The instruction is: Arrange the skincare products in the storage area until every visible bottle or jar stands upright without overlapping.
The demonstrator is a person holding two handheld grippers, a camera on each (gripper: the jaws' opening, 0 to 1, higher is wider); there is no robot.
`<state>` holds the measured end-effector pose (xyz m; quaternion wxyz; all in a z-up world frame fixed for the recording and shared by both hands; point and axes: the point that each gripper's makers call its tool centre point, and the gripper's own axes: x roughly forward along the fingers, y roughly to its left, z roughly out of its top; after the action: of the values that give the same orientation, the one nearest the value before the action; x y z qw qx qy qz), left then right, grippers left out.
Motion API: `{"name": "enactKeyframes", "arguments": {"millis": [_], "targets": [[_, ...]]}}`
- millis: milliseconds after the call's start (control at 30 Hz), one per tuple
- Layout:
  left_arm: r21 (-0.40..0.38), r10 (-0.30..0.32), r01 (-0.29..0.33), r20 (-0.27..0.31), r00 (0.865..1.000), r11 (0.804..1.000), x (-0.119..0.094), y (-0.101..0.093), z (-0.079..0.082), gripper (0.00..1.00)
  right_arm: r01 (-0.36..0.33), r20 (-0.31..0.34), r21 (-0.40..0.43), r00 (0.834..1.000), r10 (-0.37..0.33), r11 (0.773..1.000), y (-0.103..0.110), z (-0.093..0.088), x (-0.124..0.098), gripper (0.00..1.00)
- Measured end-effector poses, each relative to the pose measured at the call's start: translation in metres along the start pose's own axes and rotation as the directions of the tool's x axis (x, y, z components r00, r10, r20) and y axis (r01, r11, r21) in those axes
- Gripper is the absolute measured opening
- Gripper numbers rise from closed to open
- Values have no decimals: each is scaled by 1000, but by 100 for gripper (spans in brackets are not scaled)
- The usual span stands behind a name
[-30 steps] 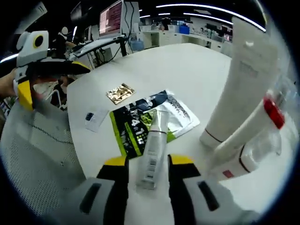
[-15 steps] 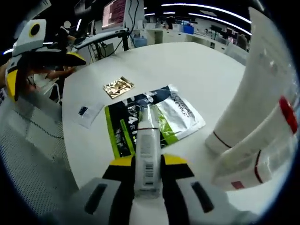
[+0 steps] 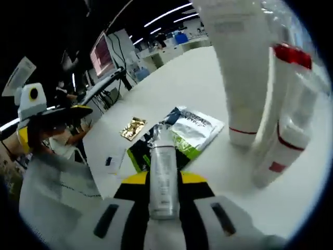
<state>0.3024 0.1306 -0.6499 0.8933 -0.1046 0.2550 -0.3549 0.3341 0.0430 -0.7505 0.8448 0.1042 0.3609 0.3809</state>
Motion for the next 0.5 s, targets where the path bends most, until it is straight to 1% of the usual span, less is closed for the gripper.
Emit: {"name": "enactKeyframes", "arguments": {"millis": [67,100,167,233,300,333,400,433,467,500], "targets": [[-12,-22,22,-7,1000,1000,1,-5,-1,87,2,6,21,1000,-2,1000,1,-2,-5,20],[-20,-37,36,-8,999,999,1,-8,0,87,-18,27,45,999,17,999,6,-1,-8,20],[-43,-67,67,1,998,997,2,-15,3,87,-40,70,91,997,33,995,12,4,-13,20],[-65,-96,96,11,995,993,2,-22,8,87,-90,135,134,988,72,987,23,12,-20,20],[-83,-132,133,20,991,988,2,-32,15,87,-182,216,163,966,145,970,39,25,-28,20],[-99,-153,156,33,988,983,2,-38,20,87,-225,259,174,950,176,959,47,33,-34,20],[-133,-197,205,68,978,970,1,-50,32,87,-284,311,171,924,222,943,63,45,-42,20],[-145,-222,233,91,971,962,0,-57,41,88,-325,348,171,903,251,930,71,53,-49,20],[-146,-237,250,100,966,957,-1,-61,46,88,-353,375,162,886,274,921,77,59,-54,20],[-144,-244,257,102,964,956,-2,-64,49,88,-391,407,160,863,300,907,86,66,-60,20]]}}
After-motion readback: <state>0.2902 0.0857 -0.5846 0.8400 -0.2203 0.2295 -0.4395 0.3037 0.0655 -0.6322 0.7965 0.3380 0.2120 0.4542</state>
